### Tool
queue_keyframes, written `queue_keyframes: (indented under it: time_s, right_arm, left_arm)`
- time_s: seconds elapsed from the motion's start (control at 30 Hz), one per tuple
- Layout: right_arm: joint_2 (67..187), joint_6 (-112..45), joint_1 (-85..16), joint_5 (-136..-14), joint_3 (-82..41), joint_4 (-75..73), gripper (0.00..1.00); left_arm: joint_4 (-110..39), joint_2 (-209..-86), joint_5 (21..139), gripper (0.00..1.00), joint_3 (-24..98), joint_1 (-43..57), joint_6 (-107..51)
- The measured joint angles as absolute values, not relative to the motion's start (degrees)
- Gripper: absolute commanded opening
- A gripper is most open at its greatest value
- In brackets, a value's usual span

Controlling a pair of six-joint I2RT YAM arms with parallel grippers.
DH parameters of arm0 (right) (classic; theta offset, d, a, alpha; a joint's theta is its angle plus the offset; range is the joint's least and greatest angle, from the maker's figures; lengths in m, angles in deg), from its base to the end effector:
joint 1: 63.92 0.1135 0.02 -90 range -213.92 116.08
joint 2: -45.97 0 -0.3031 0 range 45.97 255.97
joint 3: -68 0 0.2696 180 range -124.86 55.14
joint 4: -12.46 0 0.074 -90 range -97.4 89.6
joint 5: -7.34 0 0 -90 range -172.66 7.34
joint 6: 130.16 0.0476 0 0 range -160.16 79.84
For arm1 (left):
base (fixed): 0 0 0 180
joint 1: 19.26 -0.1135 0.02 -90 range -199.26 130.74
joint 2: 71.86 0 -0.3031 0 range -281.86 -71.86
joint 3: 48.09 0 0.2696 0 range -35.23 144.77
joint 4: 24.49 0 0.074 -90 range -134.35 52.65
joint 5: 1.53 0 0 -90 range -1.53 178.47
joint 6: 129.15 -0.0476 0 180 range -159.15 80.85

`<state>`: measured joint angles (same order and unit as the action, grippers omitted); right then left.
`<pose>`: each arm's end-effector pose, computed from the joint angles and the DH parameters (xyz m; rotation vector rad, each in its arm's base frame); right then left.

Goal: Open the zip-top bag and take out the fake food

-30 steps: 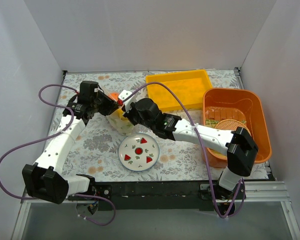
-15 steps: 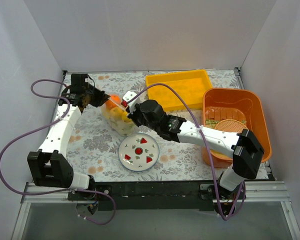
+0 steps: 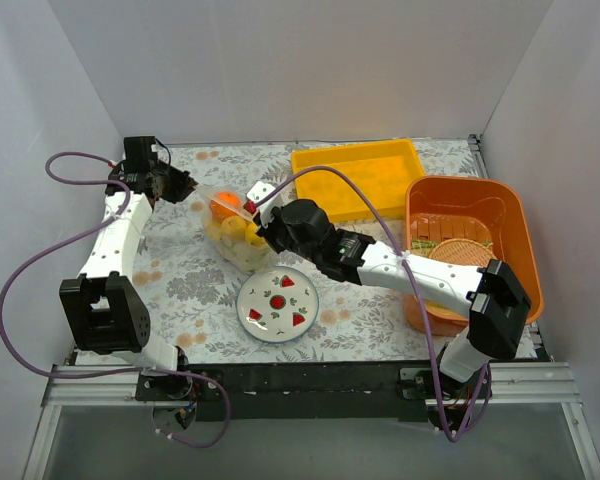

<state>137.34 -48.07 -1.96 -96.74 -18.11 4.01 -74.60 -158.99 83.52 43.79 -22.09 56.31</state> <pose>0.2041 0.3586 0.3633 -0.8960 1.5905 0.4485 0.3586 0.0136 0.3521 -1.8905 1.6946 -0.8294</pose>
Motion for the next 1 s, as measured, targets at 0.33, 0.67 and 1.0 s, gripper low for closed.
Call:
queue_keyframes:
  time_s: [0.33, 0.67, 1.0]
  right_arm:
    - [137.2, -48.1, -2.0, -96.7, -18.1, 3.9, 0.01]
    - [136.3, -48.1, -2.0, -96.6, -17.2, 4.1, 0.01]
    - [136.3, -47.6, -2.0, -94.8, -18.8, 0.9, 0.61]
  left_arm:
    - [-74.4, -161.2, 83.4, 0.00, 45.3, -23.0, 54.5]
    - [-74.9, -162.2, 81.8, 0.00, 47.2, -23.1, 53.1]
    - [-71.1, -162.2, 79.0, 0.00, 47.2, -23.8, 49.8]
